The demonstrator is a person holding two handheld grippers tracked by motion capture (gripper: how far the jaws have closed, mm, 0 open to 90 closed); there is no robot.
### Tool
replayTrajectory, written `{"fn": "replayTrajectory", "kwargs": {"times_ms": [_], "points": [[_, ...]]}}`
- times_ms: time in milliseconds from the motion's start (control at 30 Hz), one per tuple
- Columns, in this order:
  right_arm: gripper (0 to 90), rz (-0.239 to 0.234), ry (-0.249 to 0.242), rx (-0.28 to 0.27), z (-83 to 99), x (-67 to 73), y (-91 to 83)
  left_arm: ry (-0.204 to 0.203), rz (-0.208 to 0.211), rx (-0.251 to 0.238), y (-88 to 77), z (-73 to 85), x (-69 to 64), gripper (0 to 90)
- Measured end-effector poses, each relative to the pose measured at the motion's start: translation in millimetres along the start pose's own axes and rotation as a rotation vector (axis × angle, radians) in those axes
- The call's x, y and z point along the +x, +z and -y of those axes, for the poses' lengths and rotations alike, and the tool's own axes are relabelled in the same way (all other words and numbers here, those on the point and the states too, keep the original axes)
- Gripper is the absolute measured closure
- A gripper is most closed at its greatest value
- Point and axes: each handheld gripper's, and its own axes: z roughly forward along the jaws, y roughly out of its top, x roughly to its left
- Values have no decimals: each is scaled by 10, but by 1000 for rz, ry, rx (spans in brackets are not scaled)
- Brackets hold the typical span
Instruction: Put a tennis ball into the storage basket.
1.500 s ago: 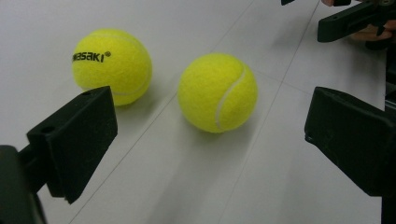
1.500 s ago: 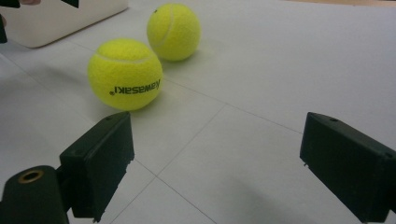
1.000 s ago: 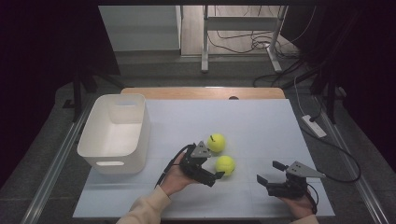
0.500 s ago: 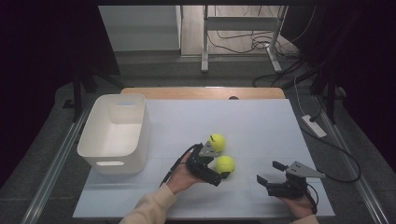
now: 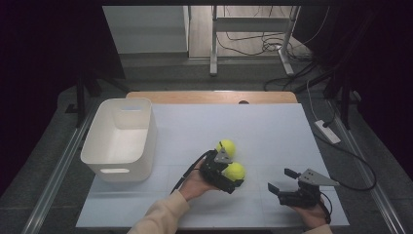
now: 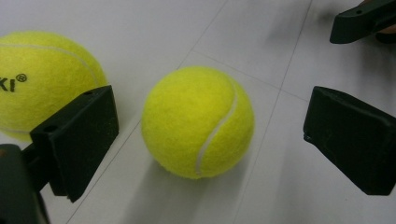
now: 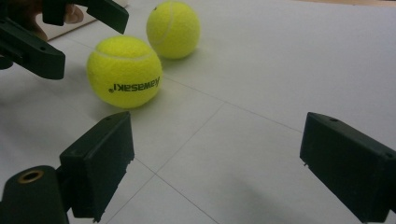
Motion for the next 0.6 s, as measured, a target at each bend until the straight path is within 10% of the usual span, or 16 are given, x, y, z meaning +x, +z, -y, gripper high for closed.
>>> {"fn": "replayTrajectory", "kwargs": {"times_ms": [600], "points": [[97,6,2,2,-2,-6,5,8,6,71,245,-12,13,69]]}}
